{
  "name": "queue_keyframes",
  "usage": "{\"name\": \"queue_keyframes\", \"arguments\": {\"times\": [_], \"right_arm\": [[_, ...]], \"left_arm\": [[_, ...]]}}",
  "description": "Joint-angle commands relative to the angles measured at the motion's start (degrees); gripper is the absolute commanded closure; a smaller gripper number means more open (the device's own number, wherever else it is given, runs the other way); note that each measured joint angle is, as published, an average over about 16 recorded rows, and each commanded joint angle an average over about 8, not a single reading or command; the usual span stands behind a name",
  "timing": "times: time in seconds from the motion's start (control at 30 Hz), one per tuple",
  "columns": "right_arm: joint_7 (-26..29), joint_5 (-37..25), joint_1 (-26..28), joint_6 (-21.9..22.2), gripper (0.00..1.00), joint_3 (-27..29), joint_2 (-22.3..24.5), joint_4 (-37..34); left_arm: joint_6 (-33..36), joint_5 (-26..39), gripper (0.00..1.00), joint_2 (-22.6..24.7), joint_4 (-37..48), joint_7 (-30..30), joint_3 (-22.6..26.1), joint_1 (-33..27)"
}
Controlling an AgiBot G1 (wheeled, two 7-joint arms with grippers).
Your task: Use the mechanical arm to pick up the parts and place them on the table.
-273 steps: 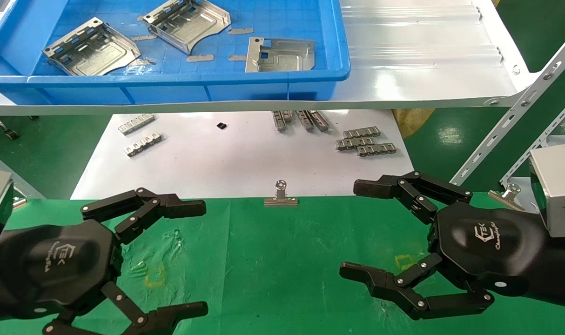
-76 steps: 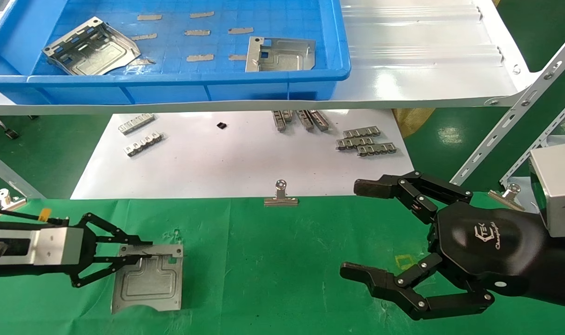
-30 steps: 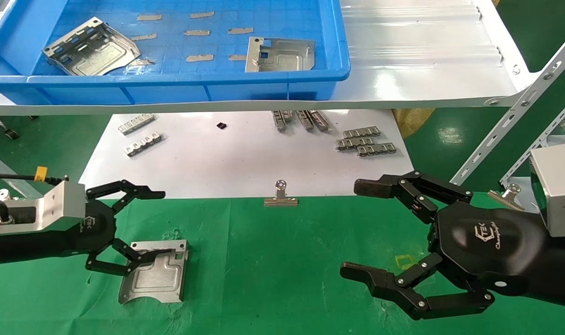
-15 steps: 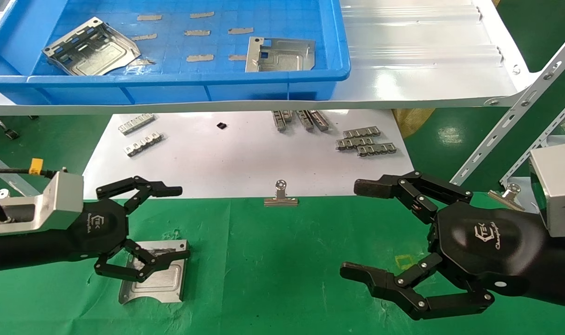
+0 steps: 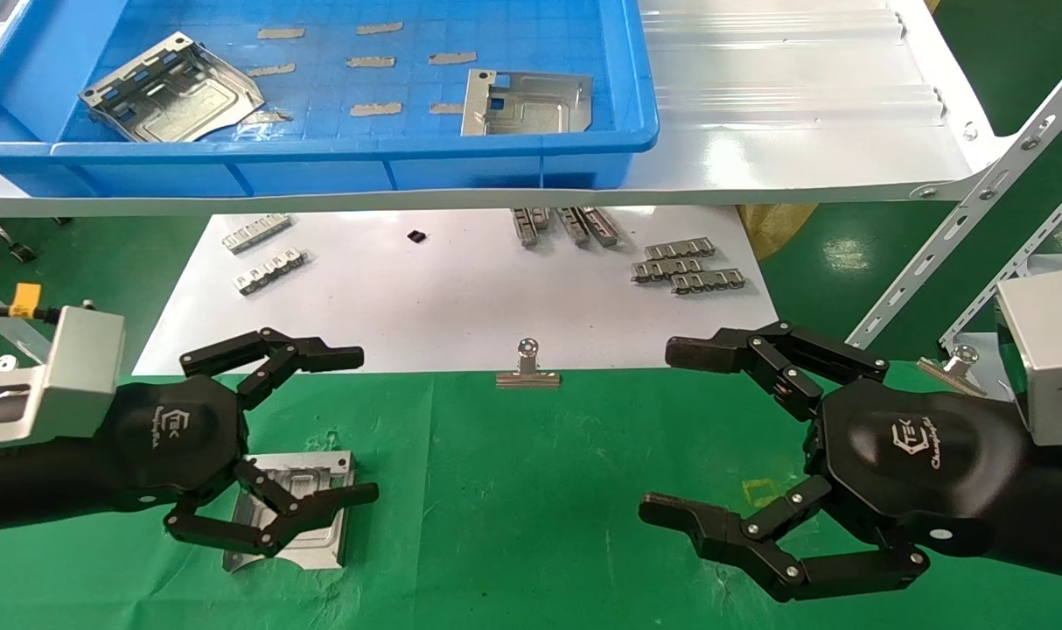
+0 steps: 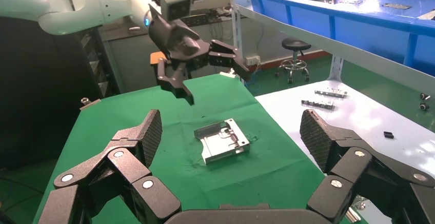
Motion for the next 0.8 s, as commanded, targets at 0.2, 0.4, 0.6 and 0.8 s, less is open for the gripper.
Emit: {"name": "queue_keyframes", "arguments": {"times": [0.2, 0.4, 0.6, 0.8], "right_arm": [[0.00, 0.00, 0.00, 0.00, 0.00, 0.00, 0.00, 0.00], [0.00, 0.00, 0.00, 0.00, 0.00, 0.00, 0.00, 0.00], [0.00, 0.00, 0.00, 0.00, 0.00, 0.00, 0.00, 0.00], [0.00, 0.01, -0.01, 0.01, 0.00, 0.00, 0.00, -0.01]], "left_arm": [[-0.67, -1.51, 0.00, -1.18, -7.17, -5.91, -4.40, 3.80], [-1.24, -2.78, 0.00, -2.17, -13.21, -10.90, -8.11, 7.01], [-1.80, -4.03, 0.00, -3.13, -19.11, -15.77, -11.73, 10.14], [-2.10, -4.85, 0.00, -3.74, -22.89, -18.51, -14.06, 12.13]]}}
